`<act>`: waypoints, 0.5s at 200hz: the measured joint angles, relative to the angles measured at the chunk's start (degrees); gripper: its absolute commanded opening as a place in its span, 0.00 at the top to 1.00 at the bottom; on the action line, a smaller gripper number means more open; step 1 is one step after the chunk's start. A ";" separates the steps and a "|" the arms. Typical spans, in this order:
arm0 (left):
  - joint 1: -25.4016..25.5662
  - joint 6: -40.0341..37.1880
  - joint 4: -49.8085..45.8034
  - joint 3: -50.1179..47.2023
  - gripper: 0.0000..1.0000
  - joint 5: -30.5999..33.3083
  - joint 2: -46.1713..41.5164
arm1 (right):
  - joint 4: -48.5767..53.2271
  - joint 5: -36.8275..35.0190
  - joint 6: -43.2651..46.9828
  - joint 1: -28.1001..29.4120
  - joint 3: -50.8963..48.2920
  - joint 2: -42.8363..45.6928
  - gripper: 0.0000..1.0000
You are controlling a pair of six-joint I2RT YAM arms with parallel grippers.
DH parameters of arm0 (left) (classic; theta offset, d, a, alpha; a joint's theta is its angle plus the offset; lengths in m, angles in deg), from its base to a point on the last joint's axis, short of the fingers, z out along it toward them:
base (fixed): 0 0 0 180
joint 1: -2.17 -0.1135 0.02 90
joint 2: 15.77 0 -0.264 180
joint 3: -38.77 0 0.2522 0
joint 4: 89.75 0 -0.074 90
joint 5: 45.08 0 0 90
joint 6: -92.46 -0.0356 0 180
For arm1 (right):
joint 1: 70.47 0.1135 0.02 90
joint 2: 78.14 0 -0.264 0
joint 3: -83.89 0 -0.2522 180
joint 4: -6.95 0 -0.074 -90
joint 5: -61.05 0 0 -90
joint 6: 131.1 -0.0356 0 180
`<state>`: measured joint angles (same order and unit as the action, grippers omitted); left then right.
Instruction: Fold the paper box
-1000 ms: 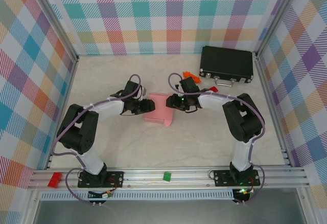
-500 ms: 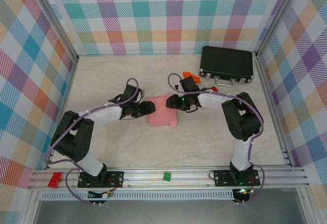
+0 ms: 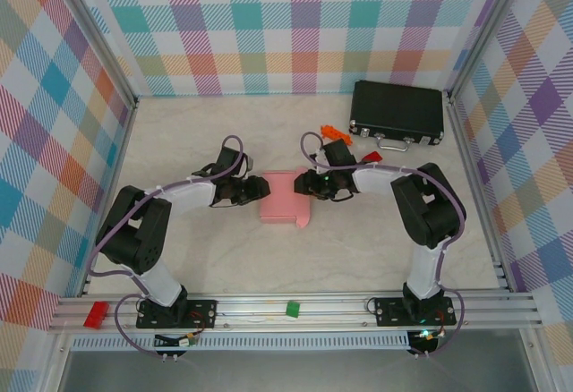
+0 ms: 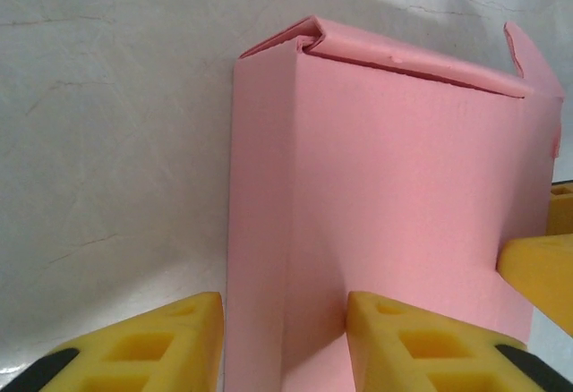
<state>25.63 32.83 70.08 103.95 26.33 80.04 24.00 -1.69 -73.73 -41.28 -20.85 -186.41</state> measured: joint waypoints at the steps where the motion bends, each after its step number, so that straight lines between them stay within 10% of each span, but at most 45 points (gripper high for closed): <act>1: 0.00 0.00 0.04 0.00 0.62 -0.02 0.02 | -0.07 0.04 -0.04 0.00 -0.02 0.00 0.58; 100: -1.18 1.86 6.64 -0.26 0.68 -2.71 2.34 | -8.02 7.32 -4.26 -0.74 -2.86 1.31 0.62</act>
<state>24.45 34.69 76.72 103.69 23.62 82.38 15.98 5.63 -77.99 -42.02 -23.71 -185.10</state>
